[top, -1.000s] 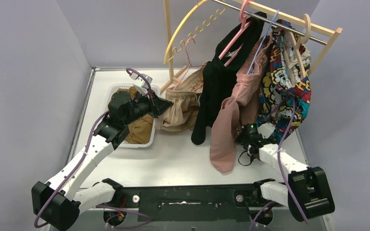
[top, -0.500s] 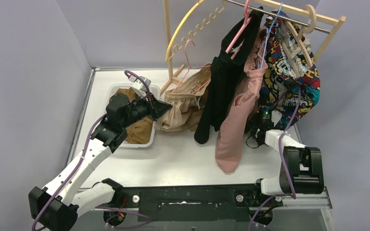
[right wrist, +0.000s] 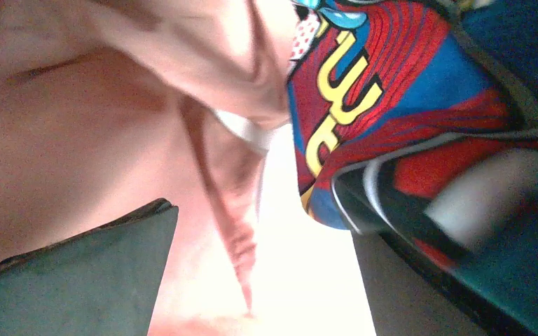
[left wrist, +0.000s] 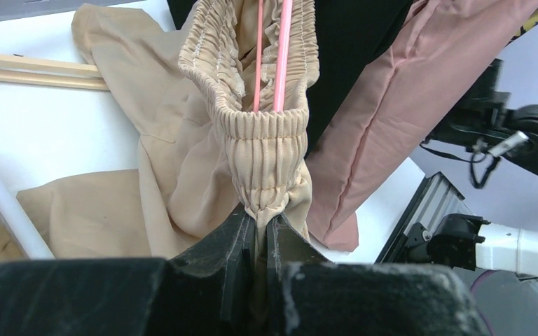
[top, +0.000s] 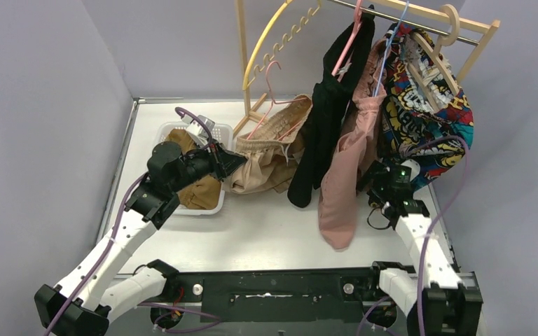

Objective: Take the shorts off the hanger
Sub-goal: Adjust the clothes rod at the center of the board.

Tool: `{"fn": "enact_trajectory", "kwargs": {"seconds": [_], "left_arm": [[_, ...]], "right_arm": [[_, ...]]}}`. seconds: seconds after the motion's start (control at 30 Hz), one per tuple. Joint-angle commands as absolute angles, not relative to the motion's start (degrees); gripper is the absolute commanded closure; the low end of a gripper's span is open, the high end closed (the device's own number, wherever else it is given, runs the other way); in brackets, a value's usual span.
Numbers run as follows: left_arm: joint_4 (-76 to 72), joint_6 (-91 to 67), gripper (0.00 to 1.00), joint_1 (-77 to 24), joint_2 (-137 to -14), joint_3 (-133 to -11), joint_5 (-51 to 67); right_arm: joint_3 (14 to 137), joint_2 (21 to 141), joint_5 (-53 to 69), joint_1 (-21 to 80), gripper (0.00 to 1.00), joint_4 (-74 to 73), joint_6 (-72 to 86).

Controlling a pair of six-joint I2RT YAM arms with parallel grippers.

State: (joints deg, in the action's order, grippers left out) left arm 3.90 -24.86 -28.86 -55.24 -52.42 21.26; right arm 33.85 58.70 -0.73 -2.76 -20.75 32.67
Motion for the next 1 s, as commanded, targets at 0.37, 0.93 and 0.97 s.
{"fn": "enact_trajectory", "kwargs": {"seconds": [0.37,0.93,0.97], "left_arm": [[1.7,-26.2,1.0,-29.4,-49.3,-50.6,21.5],[4.3,-27.7,1.0,-29.5,-42.8,-46.7,21.4],[4.2,-27.8,1.0,-29.4,-42.6,-46.5,21.3]], "right_arm": [[39.1,32.4,19.1,-2.6,0.01,-42.4,35.4],[48.6,23.7,55.6,-2.7,0.12,-33.4,26.4],[49.6,24.1,56.2,-2.7,0.14,-33.3,26.3]]}}
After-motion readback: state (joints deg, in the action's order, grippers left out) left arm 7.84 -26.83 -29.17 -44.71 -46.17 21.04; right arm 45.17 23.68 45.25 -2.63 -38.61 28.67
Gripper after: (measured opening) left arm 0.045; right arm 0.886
